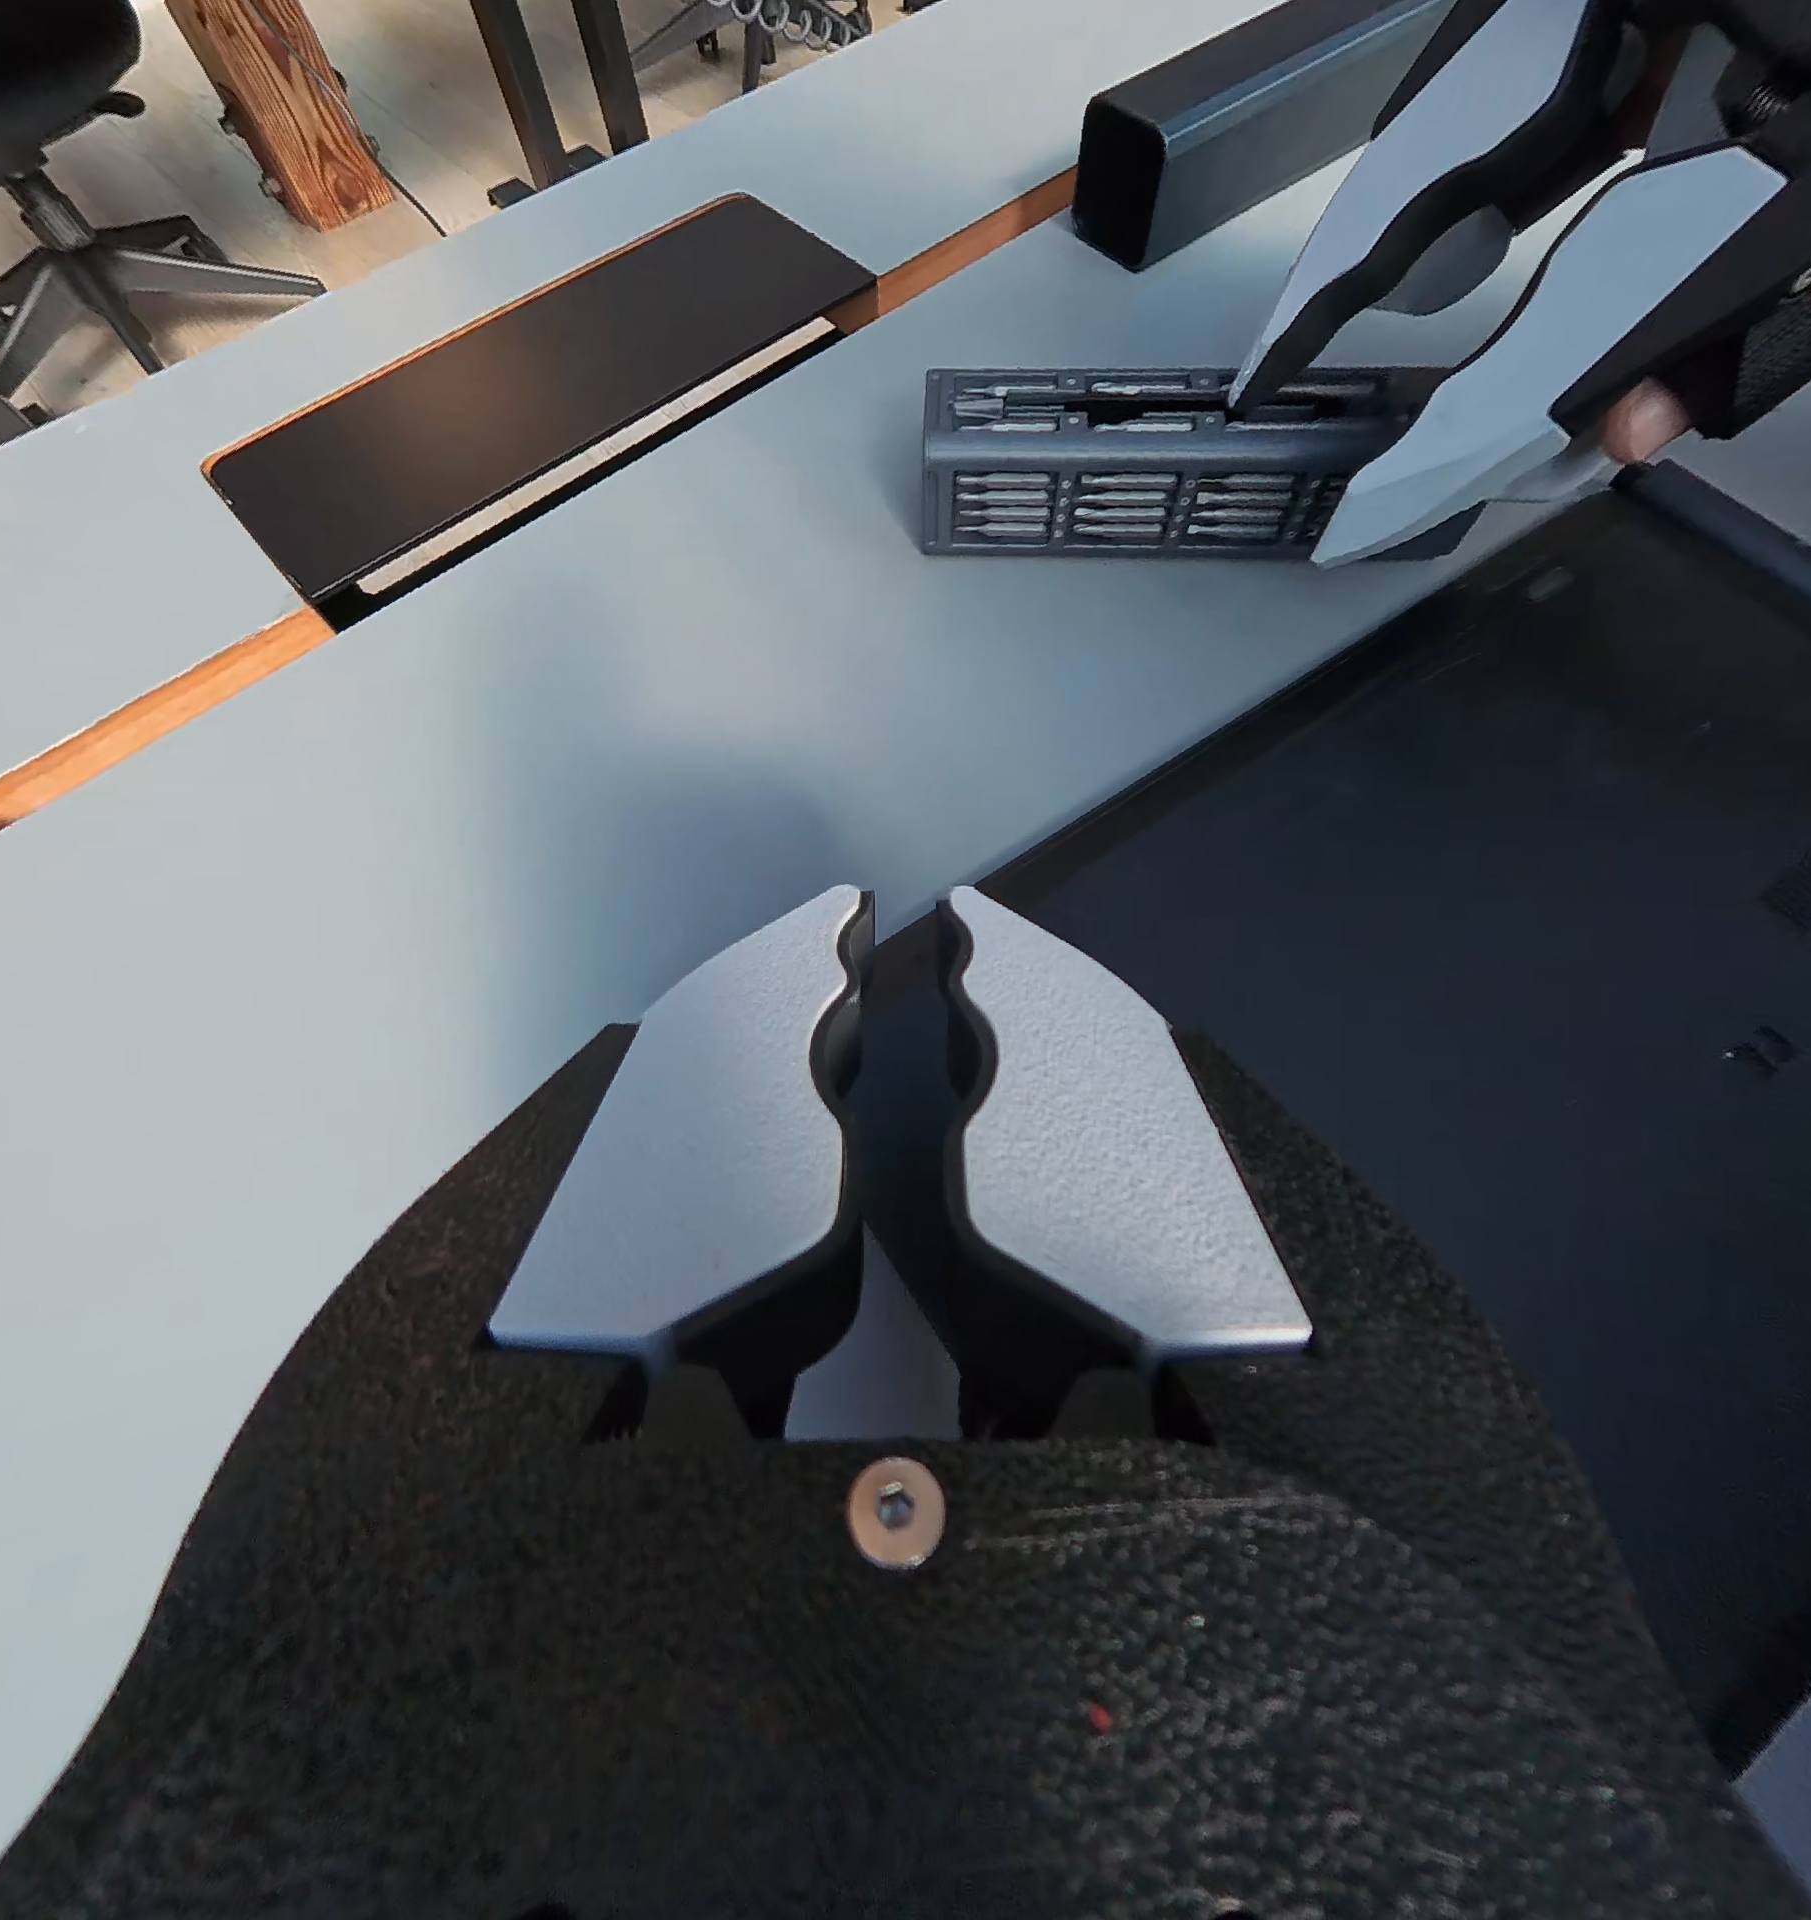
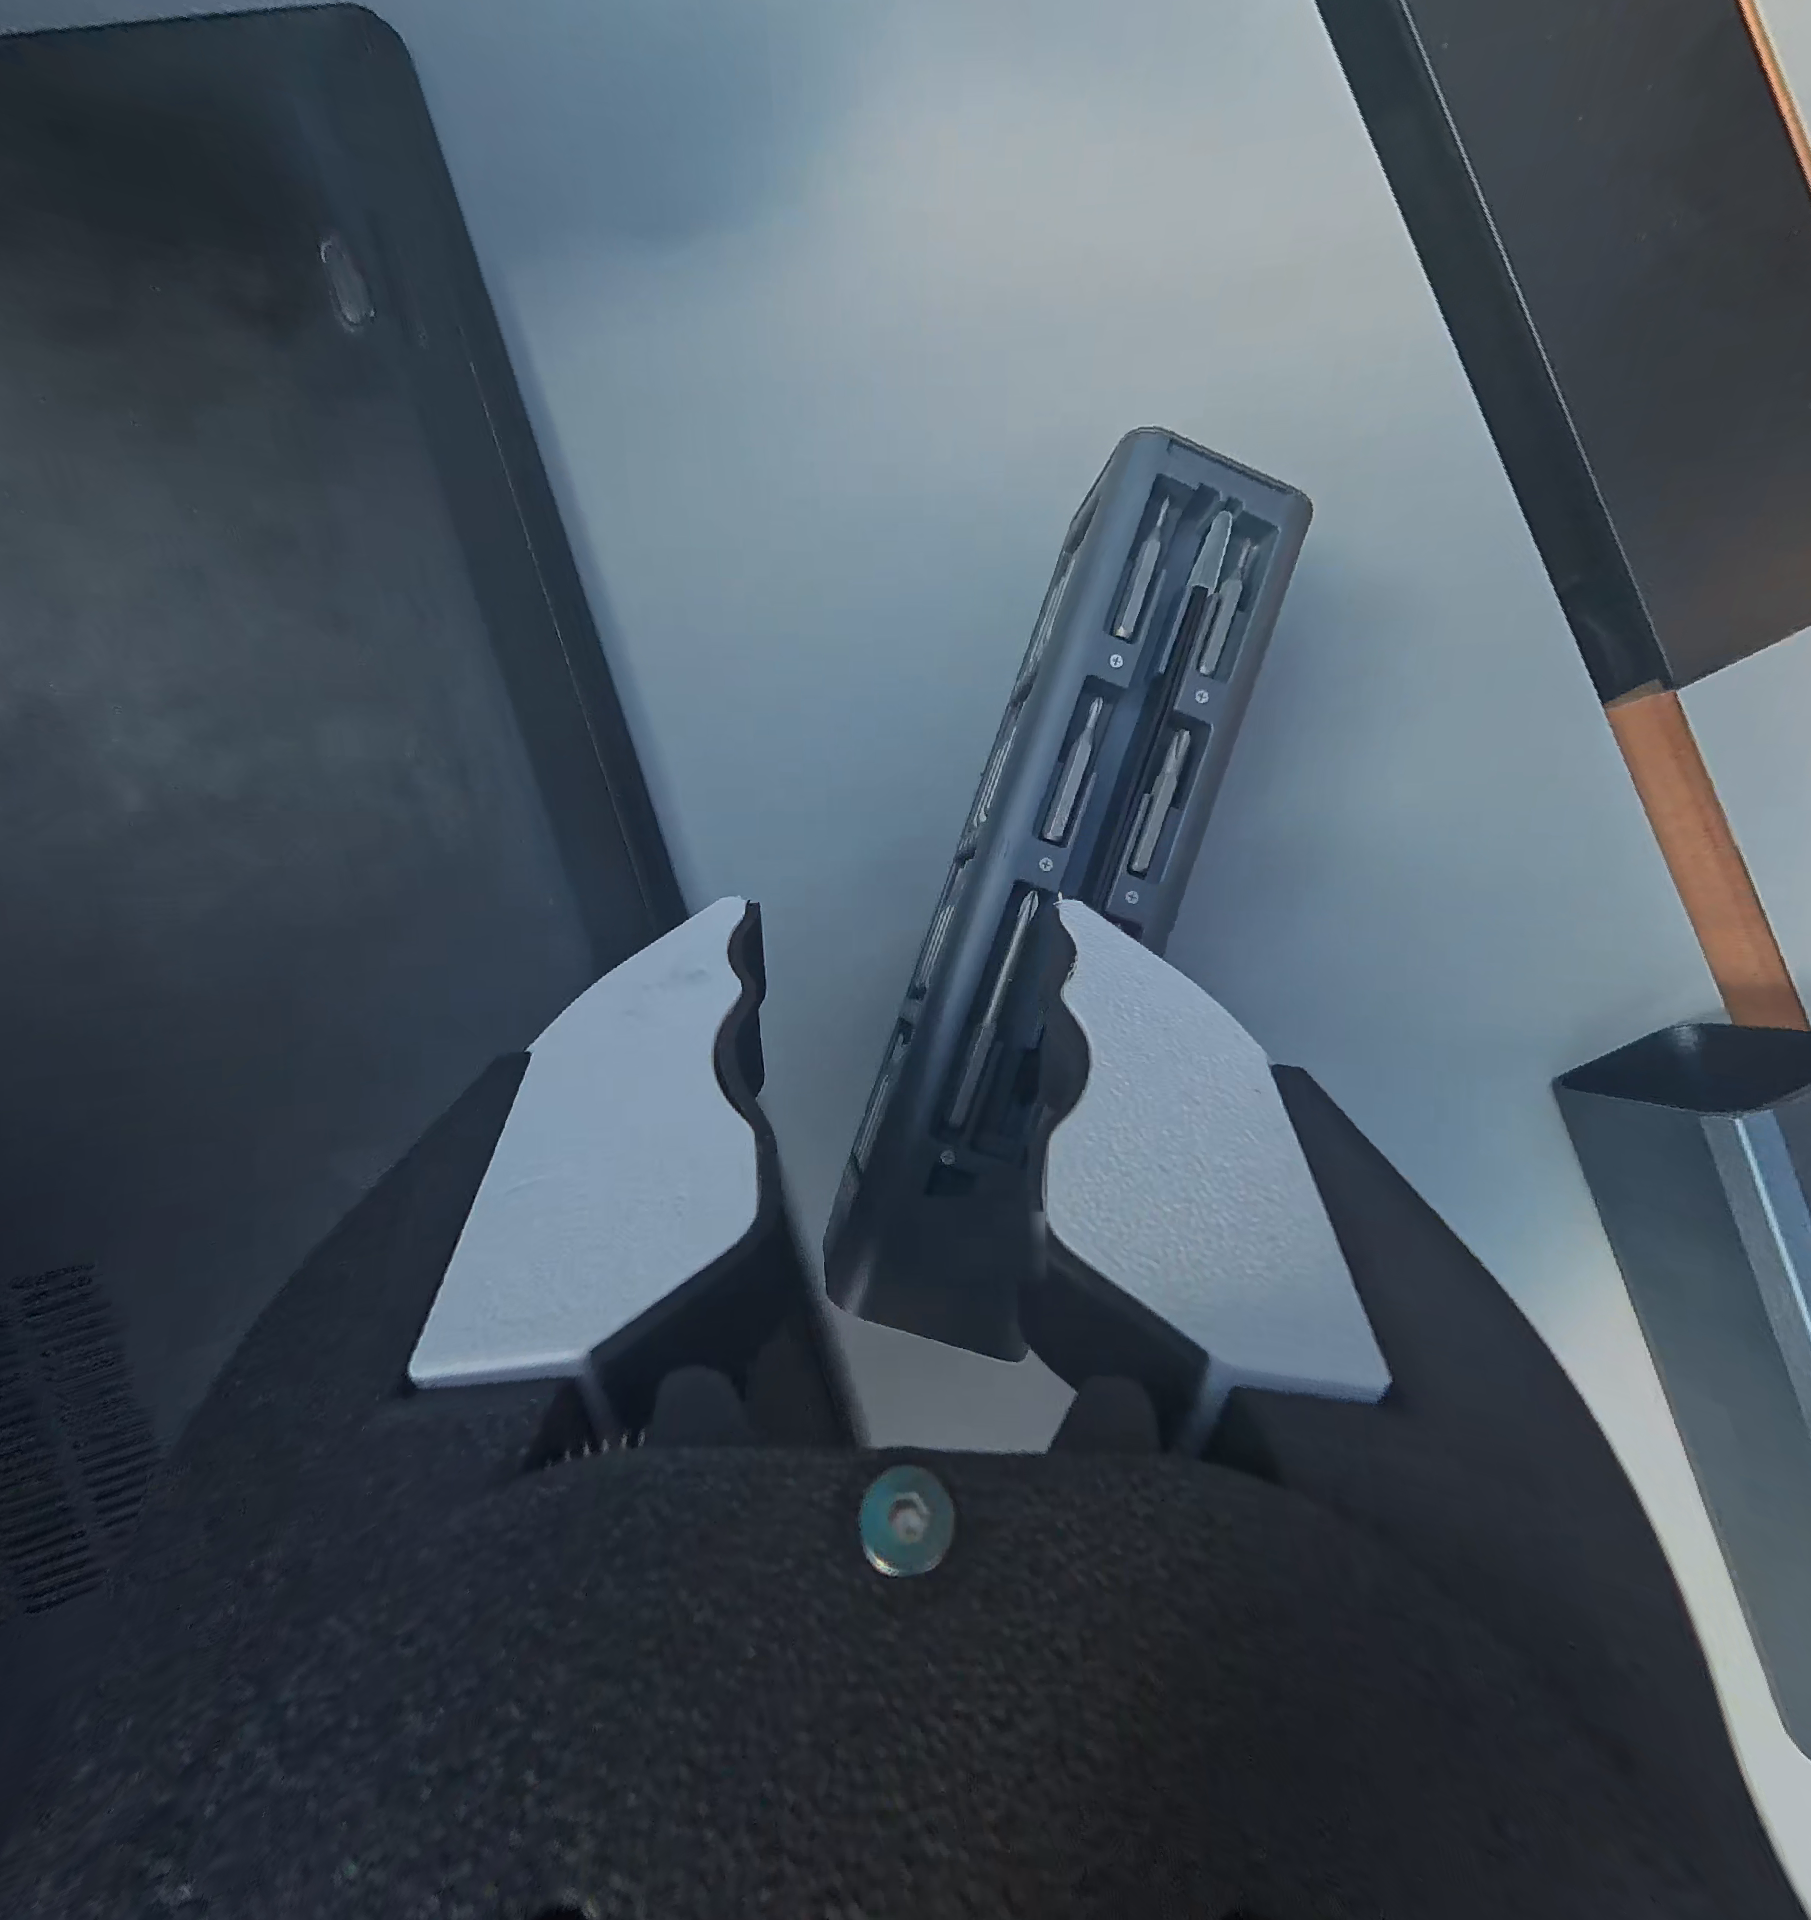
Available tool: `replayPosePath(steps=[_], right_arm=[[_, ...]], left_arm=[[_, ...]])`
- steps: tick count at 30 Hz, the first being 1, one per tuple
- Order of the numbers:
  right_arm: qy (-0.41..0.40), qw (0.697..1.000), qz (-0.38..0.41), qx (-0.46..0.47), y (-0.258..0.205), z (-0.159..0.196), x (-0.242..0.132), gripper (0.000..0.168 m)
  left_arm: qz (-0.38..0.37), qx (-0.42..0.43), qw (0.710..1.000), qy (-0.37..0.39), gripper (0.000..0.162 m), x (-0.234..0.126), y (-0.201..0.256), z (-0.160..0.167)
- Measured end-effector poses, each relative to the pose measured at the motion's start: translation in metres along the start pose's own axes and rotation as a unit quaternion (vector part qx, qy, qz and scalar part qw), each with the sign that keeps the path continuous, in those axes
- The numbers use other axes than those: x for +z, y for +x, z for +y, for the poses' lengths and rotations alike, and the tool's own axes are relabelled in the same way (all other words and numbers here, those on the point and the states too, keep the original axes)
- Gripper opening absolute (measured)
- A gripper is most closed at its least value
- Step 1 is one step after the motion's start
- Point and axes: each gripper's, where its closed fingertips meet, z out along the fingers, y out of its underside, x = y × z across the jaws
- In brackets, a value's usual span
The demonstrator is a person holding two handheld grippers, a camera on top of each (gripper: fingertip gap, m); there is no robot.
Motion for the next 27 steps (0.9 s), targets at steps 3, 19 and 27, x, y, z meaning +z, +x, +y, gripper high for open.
replayPosePath(steps=[3,19,27], right_arm=[[-0.017,1.0,0.008,0.003,-0.001,0.002,0.002,0.049],[0.031,0.989,-0.089,0.115,-0.003,-0.005,-0.014,0.03],[0.019,0.995,-0.05,0.079,-0.003,0.002,-0.016,0.04]], left_arm=[[0.0,0.0,1.0,0.0,0.011,0.0,-0.002,0.001],[-0.002,0.006,1.0,0.008,0.01,-0.006,-0.004,-0.005],[-0.003,0.007,1.0,0.007,0.01,-0.007,-0.004,-0.004]])
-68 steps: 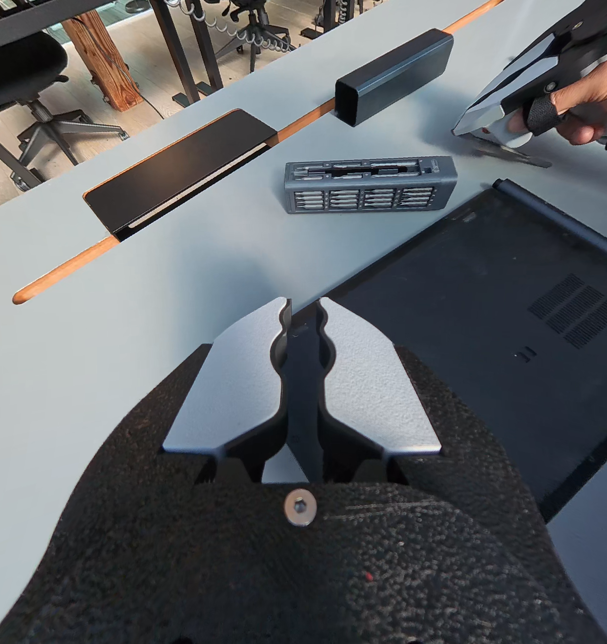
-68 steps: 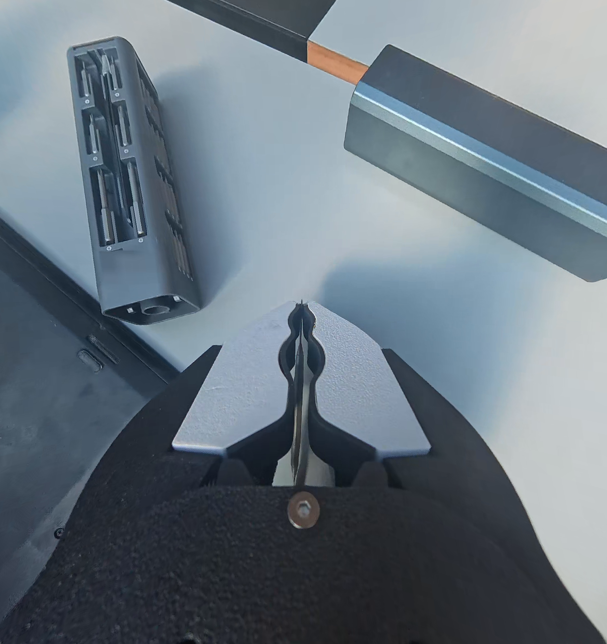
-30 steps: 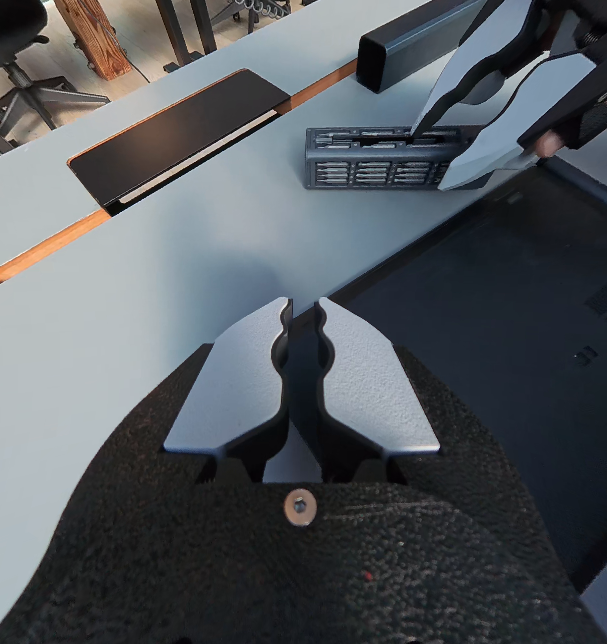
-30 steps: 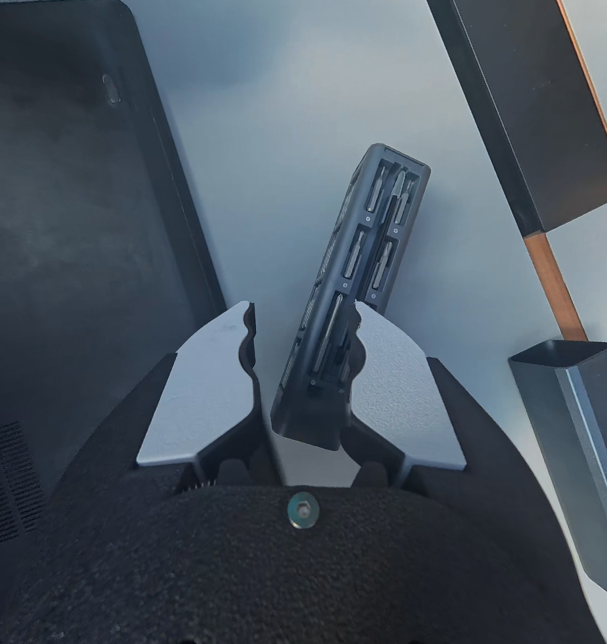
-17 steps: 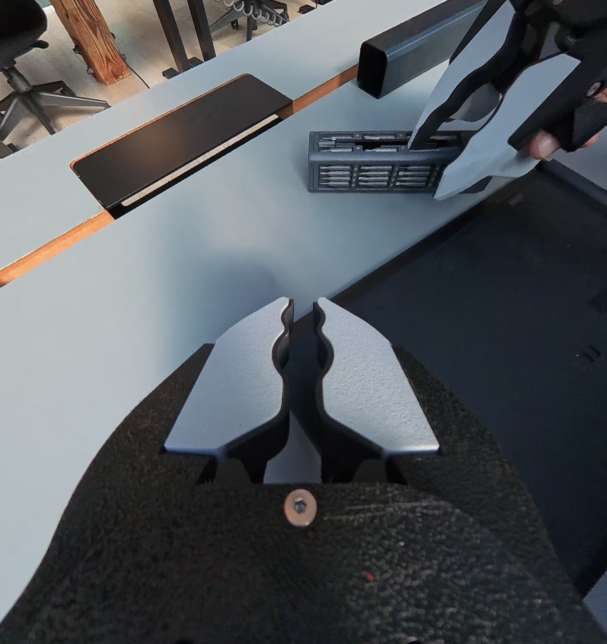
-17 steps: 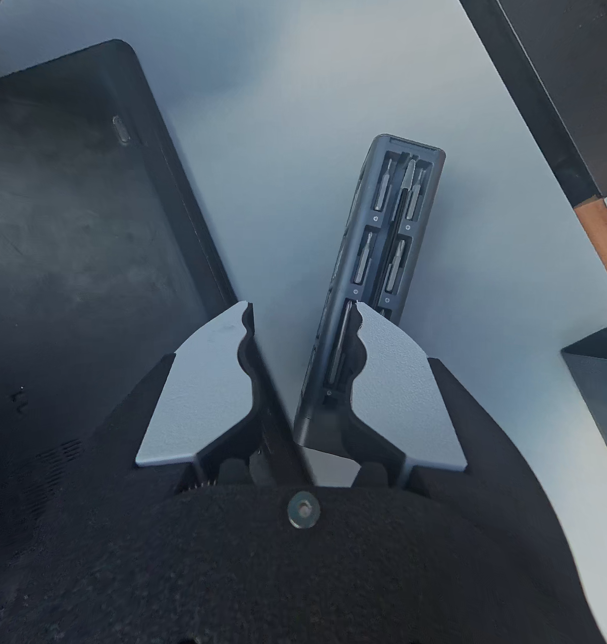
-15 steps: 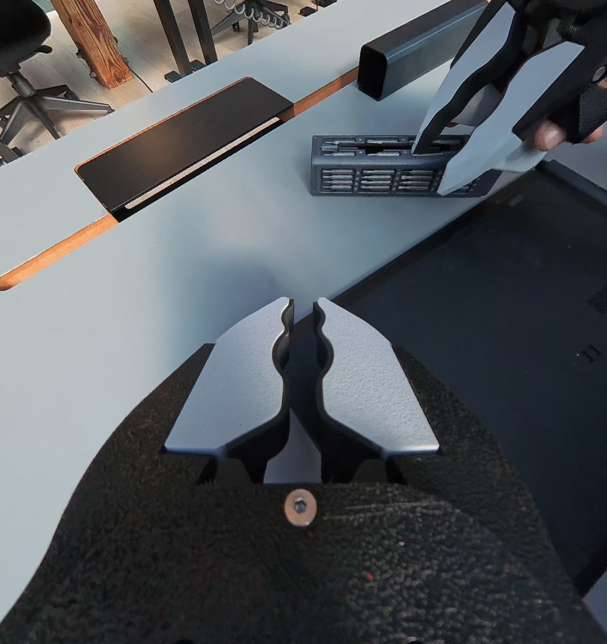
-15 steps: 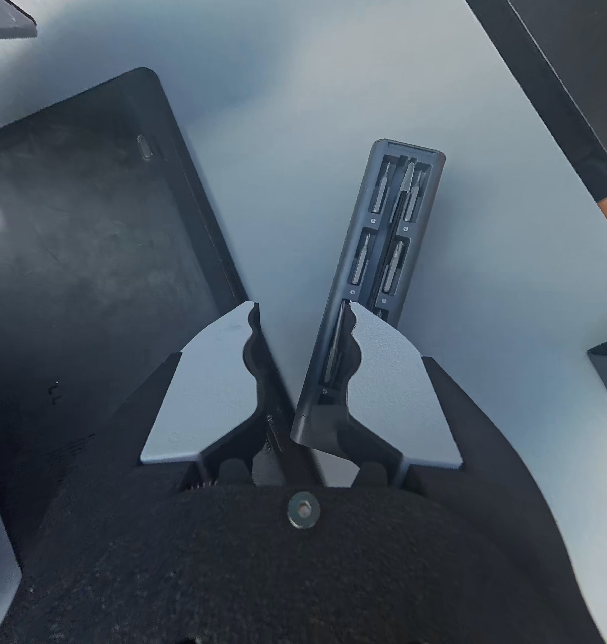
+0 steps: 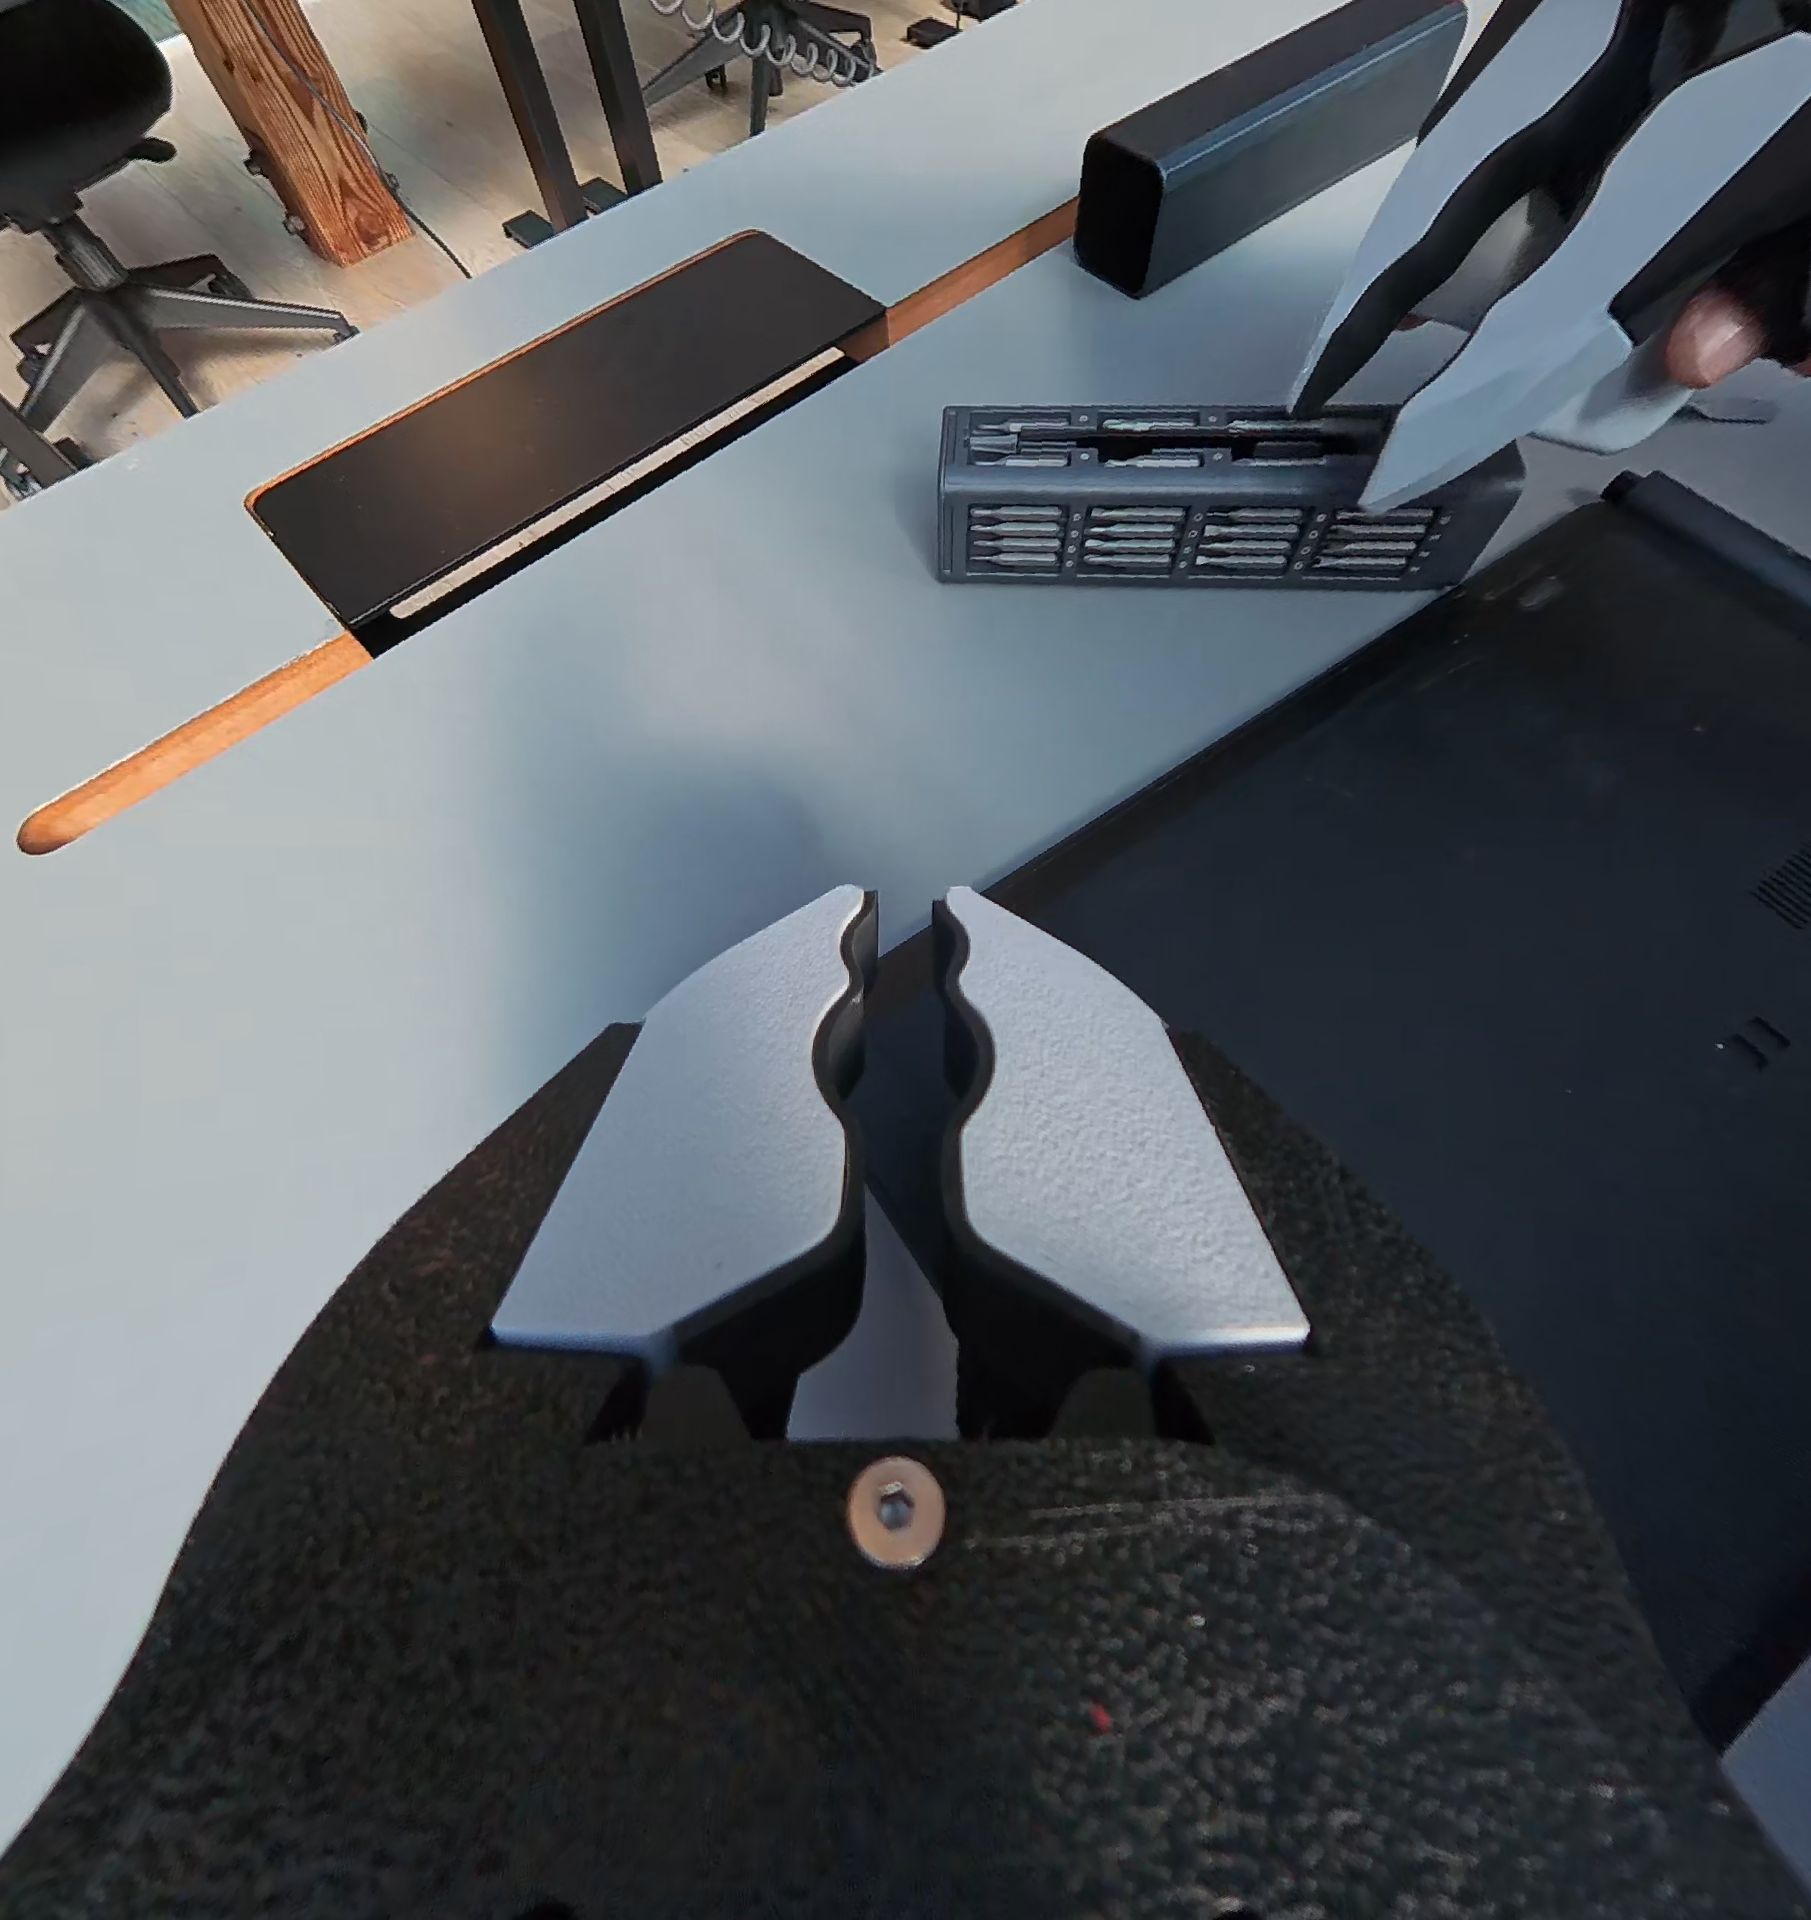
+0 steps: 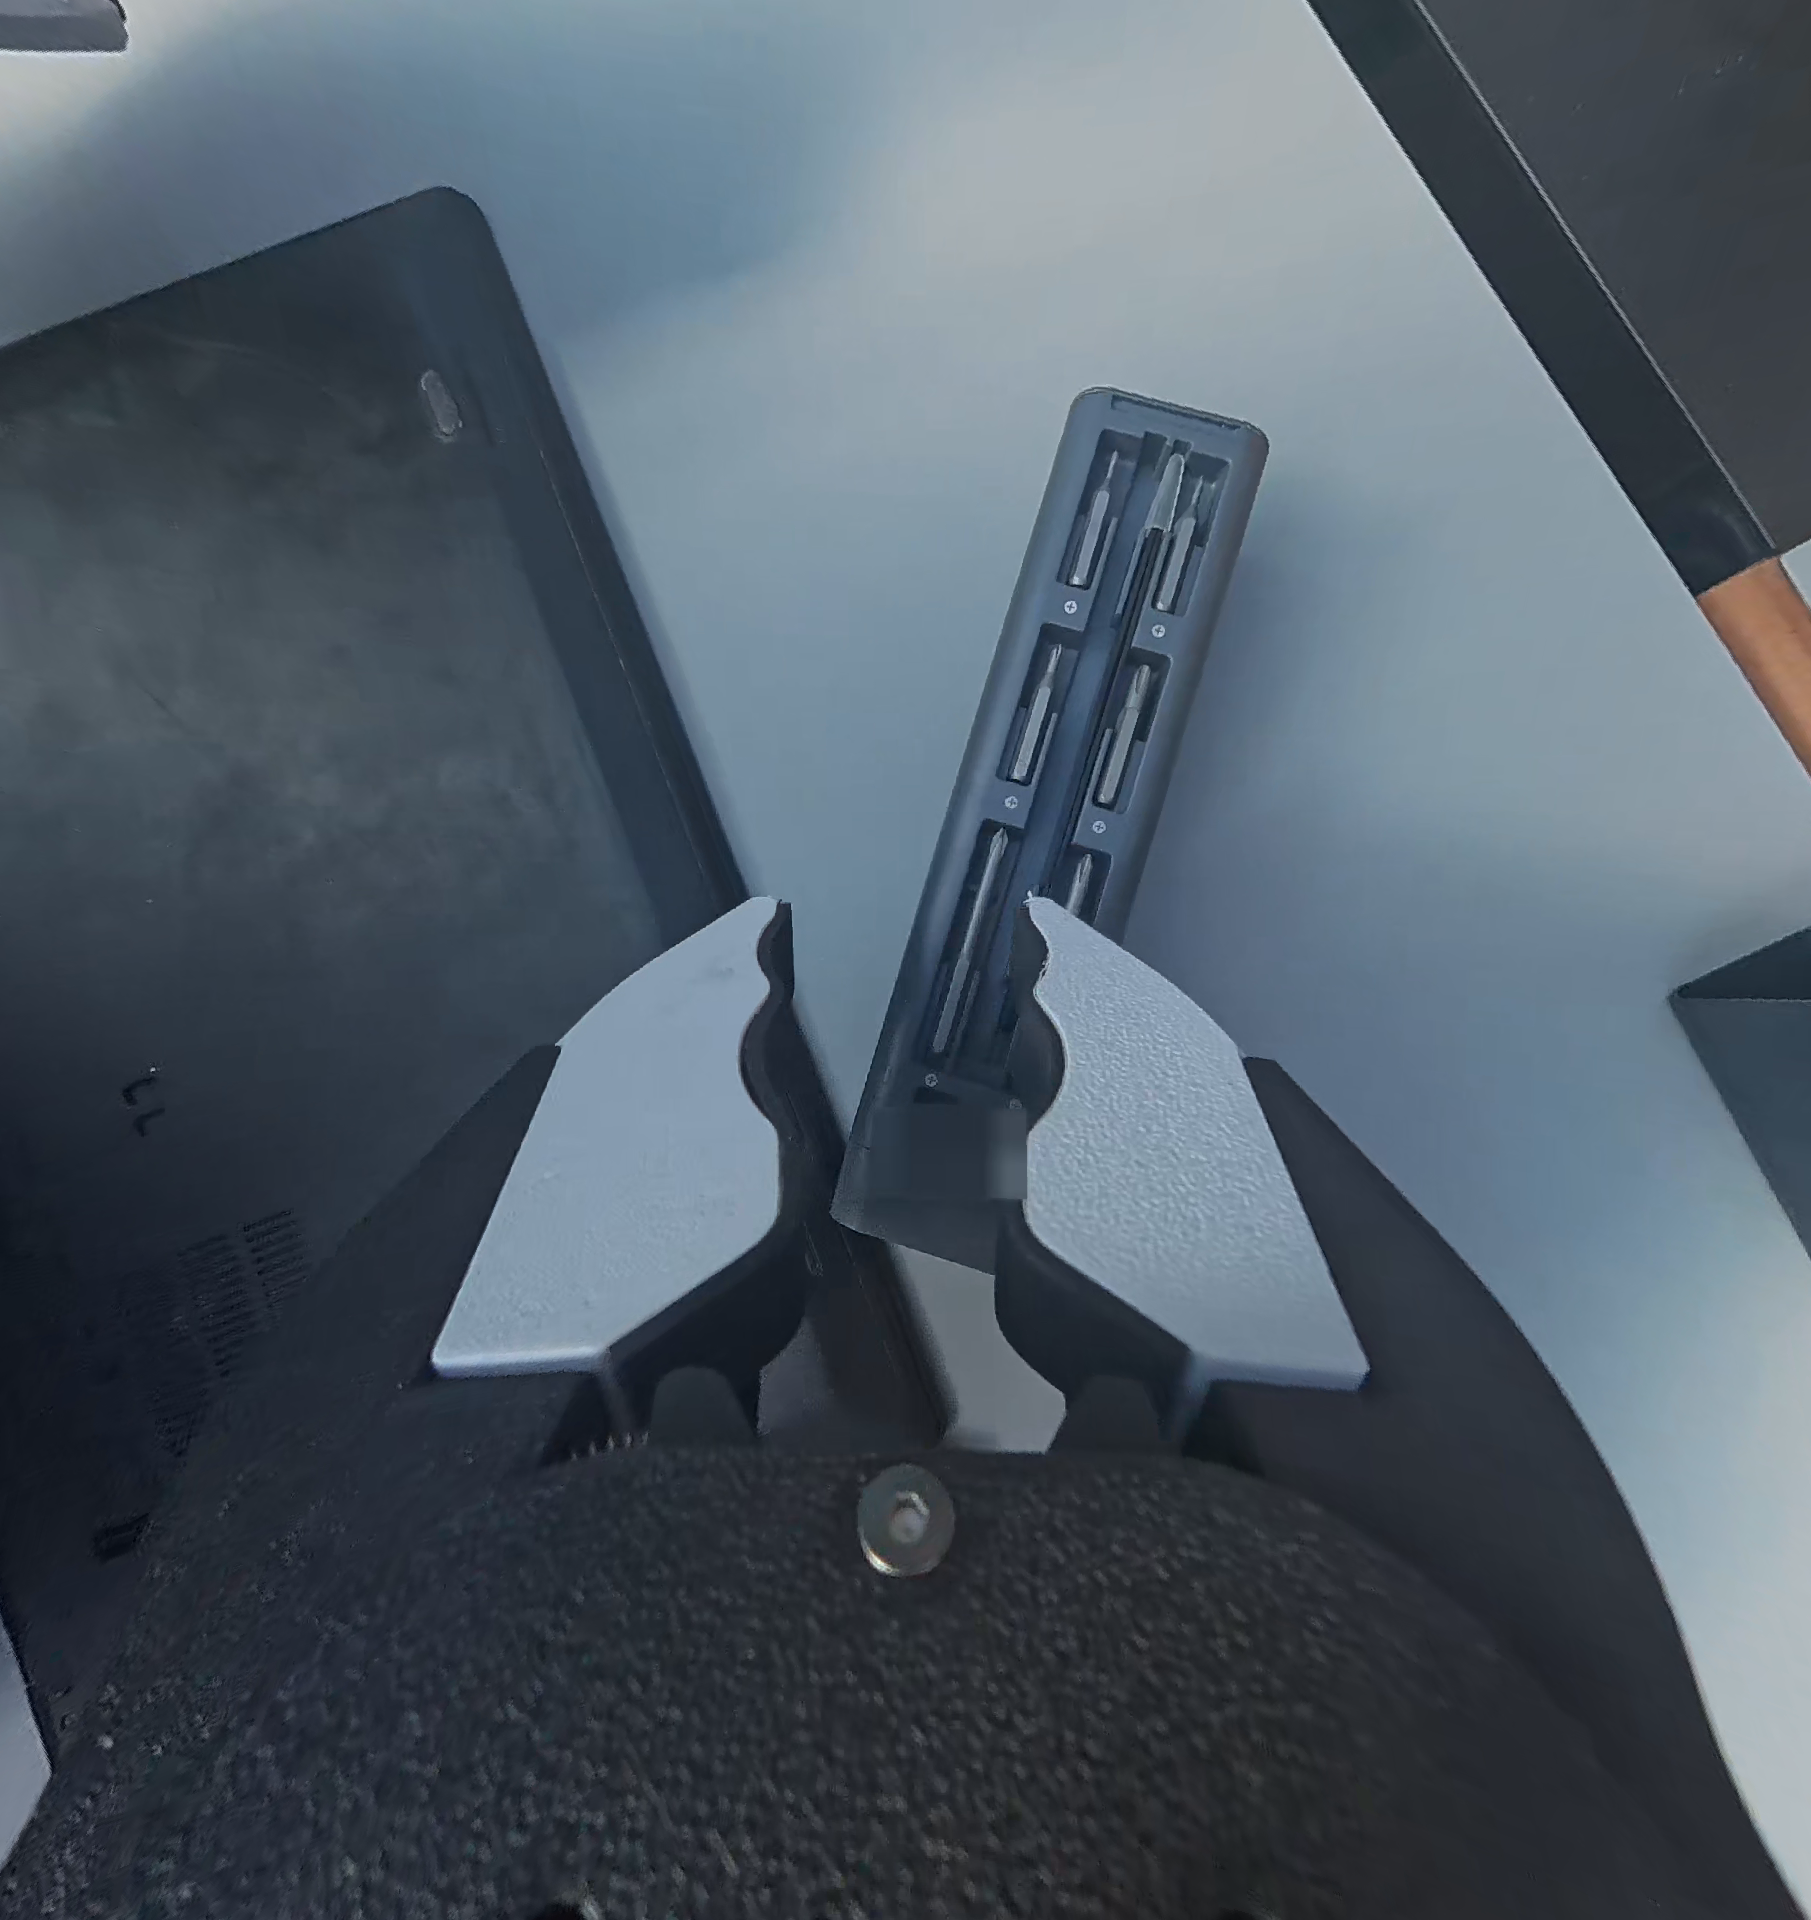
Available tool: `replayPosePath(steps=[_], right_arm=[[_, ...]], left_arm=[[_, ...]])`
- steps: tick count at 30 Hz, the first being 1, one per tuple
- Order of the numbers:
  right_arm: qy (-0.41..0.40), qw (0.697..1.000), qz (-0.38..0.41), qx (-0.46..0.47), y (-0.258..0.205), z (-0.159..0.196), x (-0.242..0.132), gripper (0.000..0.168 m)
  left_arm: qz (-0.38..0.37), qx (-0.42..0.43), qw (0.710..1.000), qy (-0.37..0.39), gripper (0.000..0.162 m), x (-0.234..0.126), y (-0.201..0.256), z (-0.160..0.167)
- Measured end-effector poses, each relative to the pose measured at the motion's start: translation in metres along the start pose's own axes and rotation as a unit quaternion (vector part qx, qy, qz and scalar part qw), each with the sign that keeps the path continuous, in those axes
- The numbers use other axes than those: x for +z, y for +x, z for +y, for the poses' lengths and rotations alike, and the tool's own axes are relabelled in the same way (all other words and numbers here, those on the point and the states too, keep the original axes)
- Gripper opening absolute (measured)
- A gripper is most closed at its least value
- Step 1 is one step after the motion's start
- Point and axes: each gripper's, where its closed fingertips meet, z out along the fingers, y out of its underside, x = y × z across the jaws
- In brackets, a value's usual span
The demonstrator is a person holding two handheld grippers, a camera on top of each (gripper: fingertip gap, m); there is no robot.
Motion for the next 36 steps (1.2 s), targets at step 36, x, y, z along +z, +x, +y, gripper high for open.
replayPosePath(steps=[36], right_arm=[[0.038,0.999,-0.015,0.028,0.003,-0.002,0.006,0.0]], left_arm=[[-0.001,0.008,1.0,0.002,0.009,-0.003,-0.002,-0.006]])
